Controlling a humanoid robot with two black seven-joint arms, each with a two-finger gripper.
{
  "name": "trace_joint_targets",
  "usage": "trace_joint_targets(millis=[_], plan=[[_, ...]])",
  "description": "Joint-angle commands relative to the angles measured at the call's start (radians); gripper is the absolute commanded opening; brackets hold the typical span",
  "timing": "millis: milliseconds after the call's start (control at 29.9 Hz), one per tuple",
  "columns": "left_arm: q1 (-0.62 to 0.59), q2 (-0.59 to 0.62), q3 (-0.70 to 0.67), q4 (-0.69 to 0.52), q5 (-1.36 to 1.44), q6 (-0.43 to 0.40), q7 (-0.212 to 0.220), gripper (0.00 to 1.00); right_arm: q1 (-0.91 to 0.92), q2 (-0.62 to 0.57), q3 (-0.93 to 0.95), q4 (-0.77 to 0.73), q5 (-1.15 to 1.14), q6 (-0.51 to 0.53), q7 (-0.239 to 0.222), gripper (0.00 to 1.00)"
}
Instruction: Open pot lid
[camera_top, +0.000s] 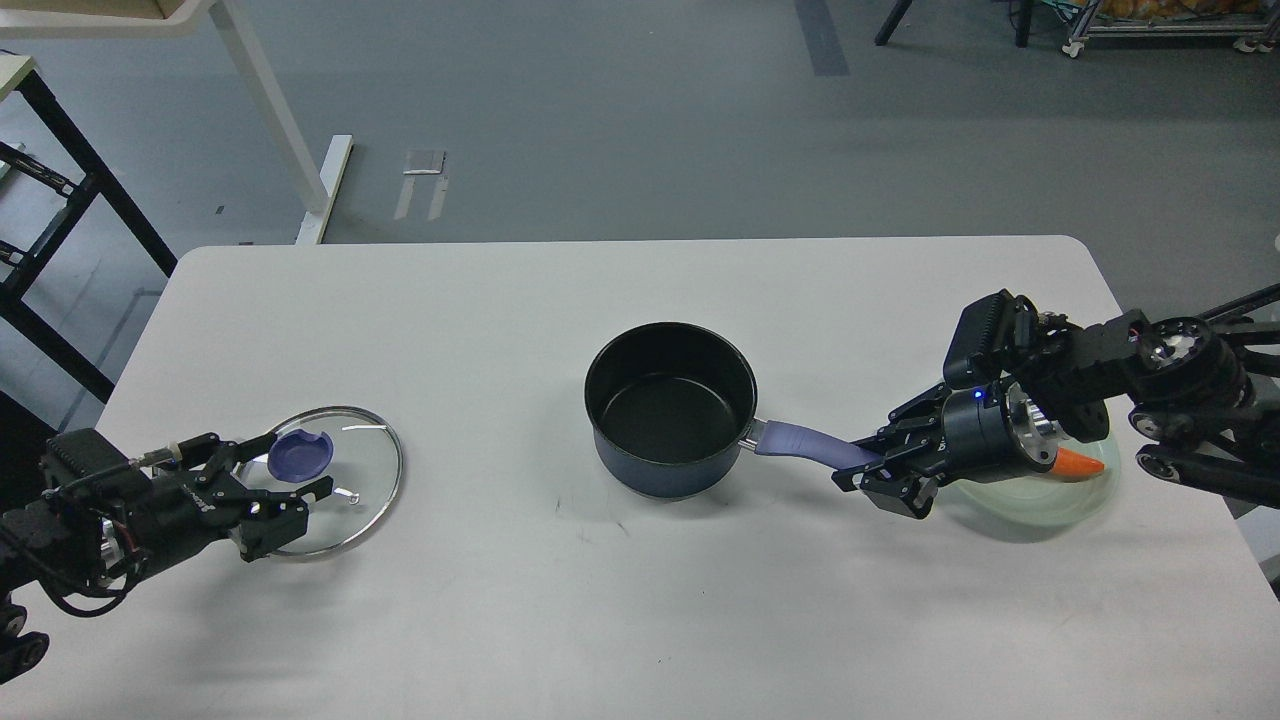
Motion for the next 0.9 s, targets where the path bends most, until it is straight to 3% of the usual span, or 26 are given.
trace_joint_targets(millis=[0, 134, 268, 368, 468, 602, 669, 736, 870], plan=[[-0.006, 0.008, -0.001, -0.011, -0.015, 0.001, 0.0, 0.97, 0.0, 0.001, -0.002, 0.0, 0.0, 0.0, 0.0, 0.37], [-0.02, 0.031, -0.006, -0.057, -0.054, 0.001, 0.0, 0.97, 0.0, 0.001, -0.001, 0.0, 0.0, 0.0, 0.0, 0.37], [-0.06, 0.131, -0.01, -0.209, -0.188, 0.001, 0.0, 0.97, 0.0, 0.001, -0.001, 0.0, 0.0, 0.0, 0.0, 0.37], [-0.133, 0.169, -0.03, -0.289, -0.375, -0.105, 0.0, 0.98, 0.002, -0.001, -0.001, 0.0, 0.0, 0.0, 0.0, 0.38], [-0.227, 0.174, -0.05, -0.291, -0.65, -0.239, 0.0, 0.98, 0.002, -0.004, -0.001, -0.001, 0.001, 0.0, 0.0, 0.41], [-0.328, 0.161, -0.053, -0.22, -1.021, -0.466, 0.0, 0.99, 0.0, -0.016, 0.001, -0.001, 0.003, -0.002, 0.0, 0.53], [-0.342, 0.161, -0.053, -0.183, -1.181, -0.547, 0.0, 0.99, 0.0, -0.018, 0.004, -0.008, 0.006, -0.011, 0.0, 0.71], [-0.342, 0.149, -0.055, -0.131, -1.319, -0.584, 0.0, 0.99, 0.002, -0.018, 0.002, -0.012, 0.024, -0.023, 0.0, 0.83], [-0.354, 0.08, -0.053, -0.065, -1.501, -0.638, 0.0, 0.99, 0.006, -0.021, 0.001, -0.012, 0.055, -0.023, 0.0, 0.96]])
